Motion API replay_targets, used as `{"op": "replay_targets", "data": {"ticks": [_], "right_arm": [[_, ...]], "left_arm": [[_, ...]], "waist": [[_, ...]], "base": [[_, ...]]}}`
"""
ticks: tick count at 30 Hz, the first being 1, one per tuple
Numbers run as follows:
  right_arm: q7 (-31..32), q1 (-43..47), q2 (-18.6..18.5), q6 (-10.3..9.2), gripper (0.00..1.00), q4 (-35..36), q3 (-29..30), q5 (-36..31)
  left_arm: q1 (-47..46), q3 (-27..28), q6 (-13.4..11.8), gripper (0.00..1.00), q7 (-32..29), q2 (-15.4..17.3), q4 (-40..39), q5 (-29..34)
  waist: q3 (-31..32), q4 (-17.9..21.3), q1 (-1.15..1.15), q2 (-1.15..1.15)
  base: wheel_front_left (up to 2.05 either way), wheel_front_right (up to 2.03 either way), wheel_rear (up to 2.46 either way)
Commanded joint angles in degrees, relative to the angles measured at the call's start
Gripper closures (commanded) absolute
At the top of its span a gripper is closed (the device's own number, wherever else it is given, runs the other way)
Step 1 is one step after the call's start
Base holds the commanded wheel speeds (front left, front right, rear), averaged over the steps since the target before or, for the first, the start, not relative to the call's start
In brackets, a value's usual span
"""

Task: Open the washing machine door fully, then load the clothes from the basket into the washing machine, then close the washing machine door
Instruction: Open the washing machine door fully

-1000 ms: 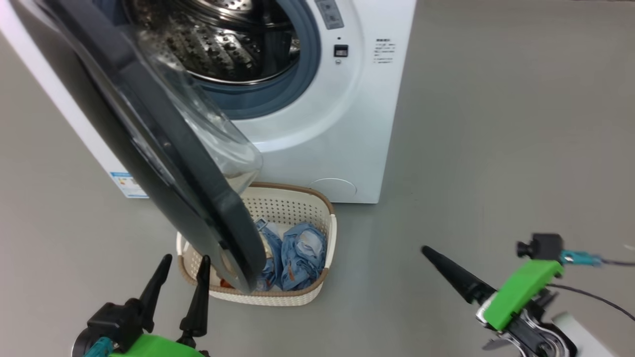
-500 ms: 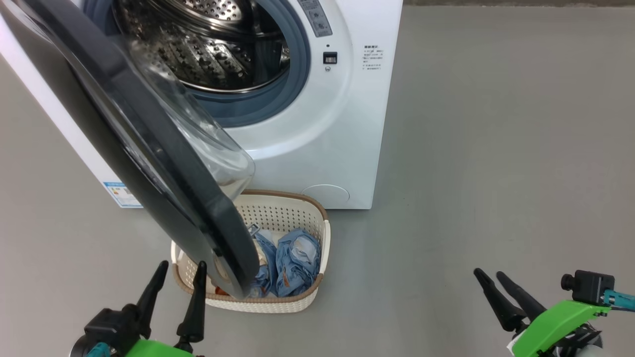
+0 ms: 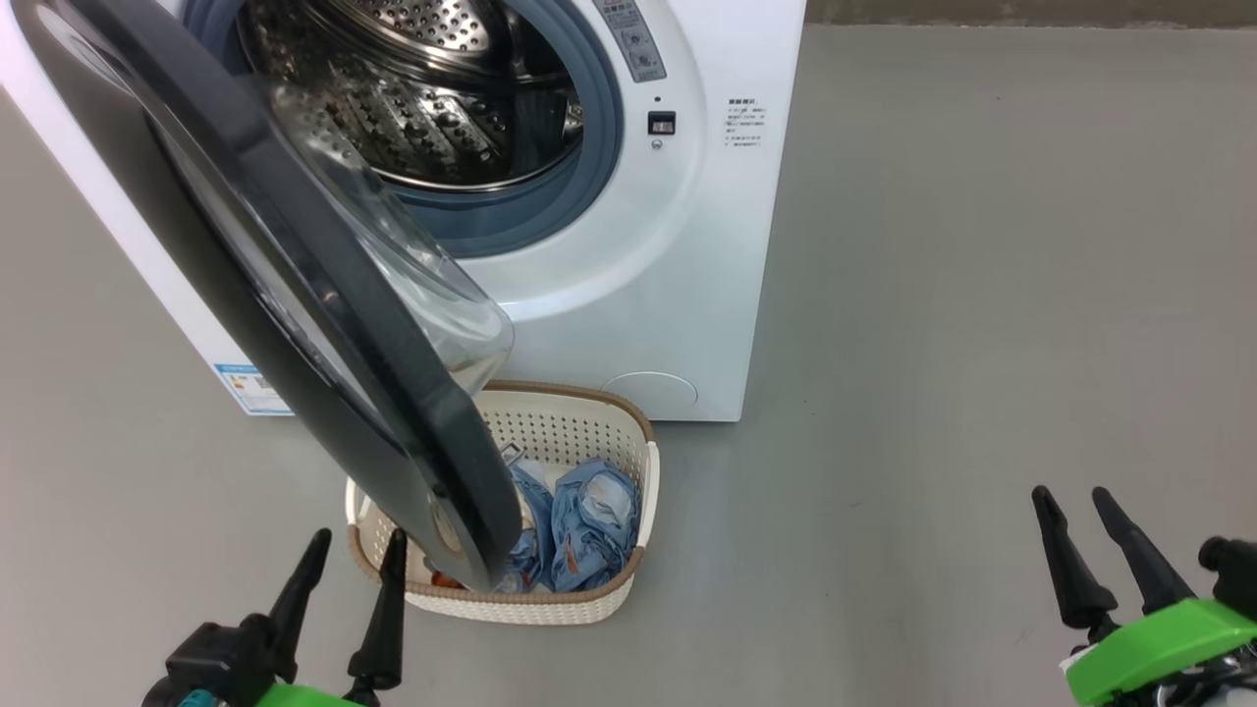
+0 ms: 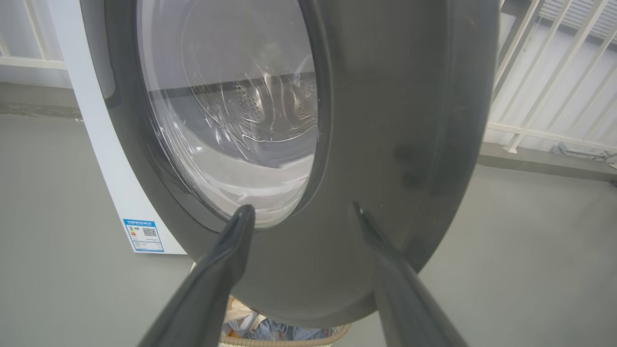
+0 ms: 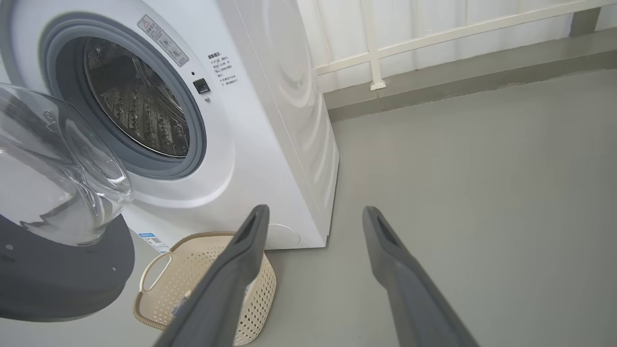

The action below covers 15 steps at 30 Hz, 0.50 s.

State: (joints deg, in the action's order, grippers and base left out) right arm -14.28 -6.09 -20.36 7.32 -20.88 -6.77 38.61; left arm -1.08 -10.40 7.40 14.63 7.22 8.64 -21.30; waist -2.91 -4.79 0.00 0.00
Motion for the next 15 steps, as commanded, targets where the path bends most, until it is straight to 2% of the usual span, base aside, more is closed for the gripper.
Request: {"op": "replay_targets", "data": {"ticks": [1,7,15], "right_arm": [[-0.71,0.97,0.08,0.17,0.0,2.52,1.05,-2.21],[-0.71,4.42,3.54,0.17,0.0,5.01,5.21,-9.01],[-0.72,5.79,5.24,0.17,0.0,4.6,6.49,-10.88]], "left_arm": [[-1.18,2.15,0.09,0.0,0.37,0.64,-1.57,0.83],[-1.54,2.17,0.09,0.0,0.37,0.56,-1.74,0.87],[-2.15,2.52,0.09,0.0,0.37,0.19,-1.45,0.78]], "waist": [[-0.05,-0.04,0.0,0.0],[-0.5,-0.29,0.0,0.0],[-1.09,-0.39,0.0,0.0]], "base": [[0.0,0.0,0.0],[0.0,0.0,0.0],[0.0,0.0,0.0]]}}
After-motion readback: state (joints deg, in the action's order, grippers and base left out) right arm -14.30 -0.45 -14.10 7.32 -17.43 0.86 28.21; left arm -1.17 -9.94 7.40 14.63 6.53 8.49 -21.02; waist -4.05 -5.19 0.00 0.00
